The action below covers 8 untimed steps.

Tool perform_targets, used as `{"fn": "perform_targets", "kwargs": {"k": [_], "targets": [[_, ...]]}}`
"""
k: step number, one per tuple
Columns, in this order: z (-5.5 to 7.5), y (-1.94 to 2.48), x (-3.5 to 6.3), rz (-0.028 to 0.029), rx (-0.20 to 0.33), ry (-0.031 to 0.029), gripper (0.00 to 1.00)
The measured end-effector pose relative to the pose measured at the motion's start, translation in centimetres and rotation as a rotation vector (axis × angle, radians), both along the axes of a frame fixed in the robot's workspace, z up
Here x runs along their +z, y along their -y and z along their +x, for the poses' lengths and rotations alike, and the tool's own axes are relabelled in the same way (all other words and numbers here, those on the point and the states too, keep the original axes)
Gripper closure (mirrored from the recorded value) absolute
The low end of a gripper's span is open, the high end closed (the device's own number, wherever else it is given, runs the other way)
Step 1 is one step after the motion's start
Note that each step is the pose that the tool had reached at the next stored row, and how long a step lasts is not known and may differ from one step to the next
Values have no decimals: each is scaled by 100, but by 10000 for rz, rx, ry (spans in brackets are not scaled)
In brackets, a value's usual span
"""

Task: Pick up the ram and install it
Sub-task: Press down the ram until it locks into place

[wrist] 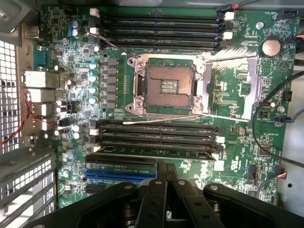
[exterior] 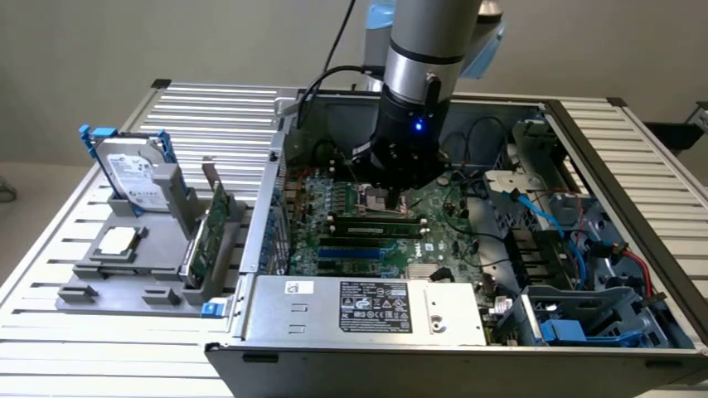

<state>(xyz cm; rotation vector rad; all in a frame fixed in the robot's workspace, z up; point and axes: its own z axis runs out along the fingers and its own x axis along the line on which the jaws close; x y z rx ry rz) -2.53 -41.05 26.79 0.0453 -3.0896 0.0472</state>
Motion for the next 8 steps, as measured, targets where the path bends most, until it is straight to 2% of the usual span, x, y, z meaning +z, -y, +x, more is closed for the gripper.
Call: {"fn": "perform_targets", "kwargs": {"k": [8], "targets": [[-1,4,0,0,1,0,89]]}}
